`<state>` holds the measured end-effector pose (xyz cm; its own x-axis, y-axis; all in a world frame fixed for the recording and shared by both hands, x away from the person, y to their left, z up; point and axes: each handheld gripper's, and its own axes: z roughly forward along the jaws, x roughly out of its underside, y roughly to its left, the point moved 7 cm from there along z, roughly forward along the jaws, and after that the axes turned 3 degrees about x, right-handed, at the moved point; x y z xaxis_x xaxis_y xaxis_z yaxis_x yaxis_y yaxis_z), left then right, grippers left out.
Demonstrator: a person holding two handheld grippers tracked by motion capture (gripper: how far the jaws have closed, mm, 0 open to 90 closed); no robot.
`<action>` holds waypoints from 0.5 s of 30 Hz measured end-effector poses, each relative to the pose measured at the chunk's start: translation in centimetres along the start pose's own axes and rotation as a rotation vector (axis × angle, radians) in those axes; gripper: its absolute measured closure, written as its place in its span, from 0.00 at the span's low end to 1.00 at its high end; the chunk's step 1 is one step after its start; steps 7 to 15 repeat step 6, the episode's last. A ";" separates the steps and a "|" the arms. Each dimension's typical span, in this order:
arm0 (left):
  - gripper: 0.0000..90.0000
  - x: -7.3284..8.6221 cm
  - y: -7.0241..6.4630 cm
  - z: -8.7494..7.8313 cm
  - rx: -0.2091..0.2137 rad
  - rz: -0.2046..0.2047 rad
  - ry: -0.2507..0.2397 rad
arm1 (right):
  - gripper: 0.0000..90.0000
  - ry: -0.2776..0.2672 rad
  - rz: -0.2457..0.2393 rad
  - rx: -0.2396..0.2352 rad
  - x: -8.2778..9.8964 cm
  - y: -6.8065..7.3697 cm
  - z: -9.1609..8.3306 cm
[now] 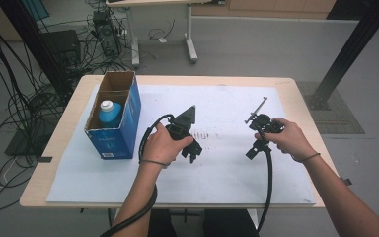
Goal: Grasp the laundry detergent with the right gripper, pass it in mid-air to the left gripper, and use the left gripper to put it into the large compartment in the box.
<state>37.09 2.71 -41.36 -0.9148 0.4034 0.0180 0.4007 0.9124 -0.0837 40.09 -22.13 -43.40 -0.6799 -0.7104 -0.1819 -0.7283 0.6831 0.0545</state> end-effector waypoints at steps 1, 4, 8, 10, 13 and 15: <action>0.10 0.1 -0.1 0.0 0.003 0.002 0.002 | 0.08 -0.001 -0.001 0.004 0.0 0.0 -0.1; 0.10 0.3 -0.2 -0.1 0.003 0.003 -0.003 | 0.08 -0.007 0.010 0.013 0.2 0.1 -0.4; 0.10 0.3 -0.2 -0.2 0.003 0.001 -0.008 | 0.08 -0.010 0.013 0.016 0.3 0.2 -0.6; 0.10 0.3 -0.2 -0.2 0.003 0.001 -0.008 | 0.08 -0.010 0.013 0.016 0.3 0.2 -0.6; 0.10 0.3 -0.2 -0.2 0.003 0.001 -0.008 | 0.08 -0.010 0.013 0.016 0.3 0.2 -0.6; 0.10 0.3 -0.2 -0.2 0.003 0.001 -0.008 | 0.08 -0.010 0.013 0.016 0.3 0.2 -0.6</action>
